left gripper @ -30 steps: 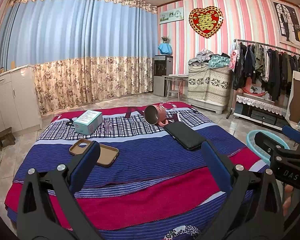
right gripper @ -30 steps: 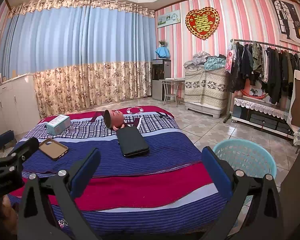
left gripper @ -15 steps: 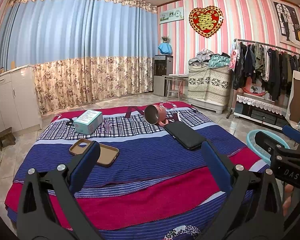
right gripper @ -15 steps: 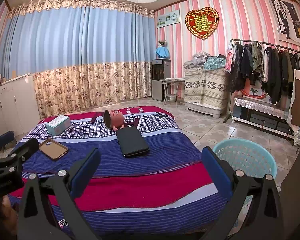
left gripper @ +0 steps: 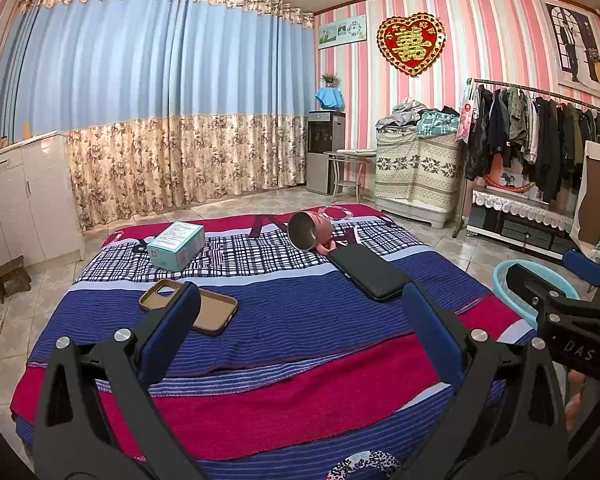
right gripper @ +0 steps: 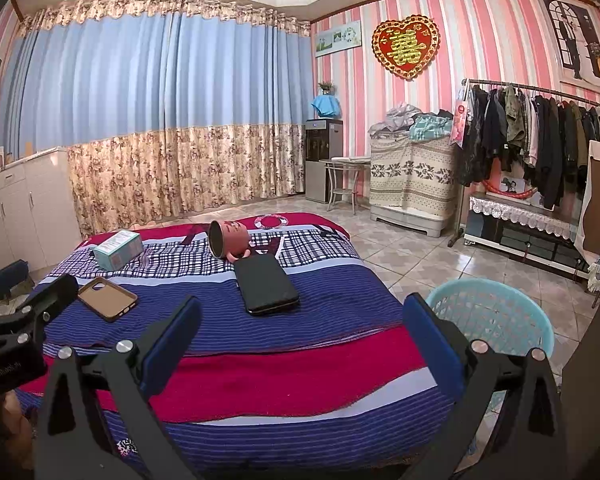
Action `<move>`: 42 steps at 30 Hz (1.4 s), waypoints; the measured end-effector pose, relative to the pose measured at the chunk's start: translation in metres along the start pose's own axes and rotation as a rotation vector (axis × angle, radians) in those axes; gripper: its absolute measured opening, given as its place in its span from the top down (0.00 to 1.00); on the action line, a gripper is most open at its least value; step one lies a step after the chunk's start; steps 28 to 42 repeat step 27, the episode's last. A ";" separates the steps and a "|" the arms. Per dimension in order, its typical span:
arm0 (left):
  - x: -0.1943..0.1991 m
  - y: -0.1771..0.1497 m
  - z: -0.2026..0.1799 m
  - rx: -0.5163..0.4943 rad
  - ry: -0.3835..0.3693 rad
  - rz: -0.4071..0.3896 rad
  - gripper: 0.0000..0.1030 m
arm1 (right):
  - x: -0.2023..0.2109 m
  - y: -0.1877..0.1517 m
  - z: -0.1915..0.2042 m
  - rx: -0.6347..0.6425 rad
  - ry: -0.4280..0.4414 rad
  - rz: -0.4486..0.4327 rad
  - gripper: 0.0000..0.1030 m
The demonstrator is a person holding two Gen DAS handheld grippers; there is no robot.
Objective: Collect trash
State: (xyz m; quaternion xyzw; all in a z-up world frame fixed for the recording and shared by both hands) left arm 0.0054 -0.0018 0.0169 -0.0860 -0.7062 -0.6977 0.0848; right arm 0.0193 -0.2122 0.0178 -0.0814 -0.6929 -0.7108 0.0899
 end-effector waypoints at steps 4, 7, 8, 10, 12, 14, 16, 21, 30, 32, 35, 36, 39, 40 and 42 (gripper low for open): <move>0.000 0.000 0.000 -0.001 0.000 0.000 0.05 | 0.000 0.000 0.000 0.000 0.000 0.000 0.04; 0.000 0.000 0.000 0.000 -0.001 0.000 0.05 | 0.000 0.000 0.000 0.000 0.000 0.000 0.04; 0.000 0.000 0.000 0.000 -0.001 0.000 0.05 | 0.000 0.000 0.000 0.000 0.001 0.000 0.04; 0.000 0.000 0.000 -0.002 0.000 0.000 0.05 | -0.001 0.000 0.001 0.001 0.000 0.001 0.04; 0.000 0.000 0.000 -0.001 -0.001 -0.001 0.05 | 0.000 -0.001 0.001 0.000 0.000 0.000 0.04; 0.000 0.000 0.000 -0.001 -0.001 -0.001 0.05 | -0.001 -0.001 0.001 -0.001 0.000 0.000 0.04; 0.000 0.000 0.000 -0.003 0.000 -0.002 0.05 | 0.000 -0.001 0.001 0.000 -0.001 0.000 0.04; 0.001 0.001 0.001 -0.005 0.001 -0.004 0.05 | 0.000 -0.001 0.001 0.000 0.000 0.001 0.04; 0.000 0.004 0.004 0.005 -0.003 0.006 0.05 | -0.003 -0.002 0.006 0.002 0.004 0.006 0.04; 0.000 0.004 0.004 0.005 -0.003 0.006 0.05 | -0.003 -0.002 0.006 0.002 0.004 0.006 0.04; 0.000 0.004 0.004 0.005 -0.003 0.006 0.05 | -0.003 -0.002 0.006 0.002 0.004 0.006 0.04; 0.000 0.004 0.004 0.005 -0.003 0.006 0.05 | -0.003 -0.002 0.006 0.002 0.004 0.006 0.04; 0.000 0.004 0.004 0.005 -0.003 0.006 0.05 | -0.003 -0.002 0.006 0.002 0.004 0.006 0.04; 0.000 0.004 0.004 0.005 -0.003 0.006 0.05 | -0.003 -0.002 0.006 0.002 0.004 0.006 0.04; 0.000 0.004 0.004 0.005 -0.003 0.006 0.05 | -0.003 -0.002 0.006 0.002 0.004 0.006 0.04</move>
Point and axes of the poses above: each gripper's, at about its wrist camera, not at the fingertips, and x roughly against the way its jaws point, z to its left, y to its top, the point moved 2 cm from there along -x, roughly the way its jaws point, and after that the axes turned 5 degrees about -z, right-handed, at the moved point
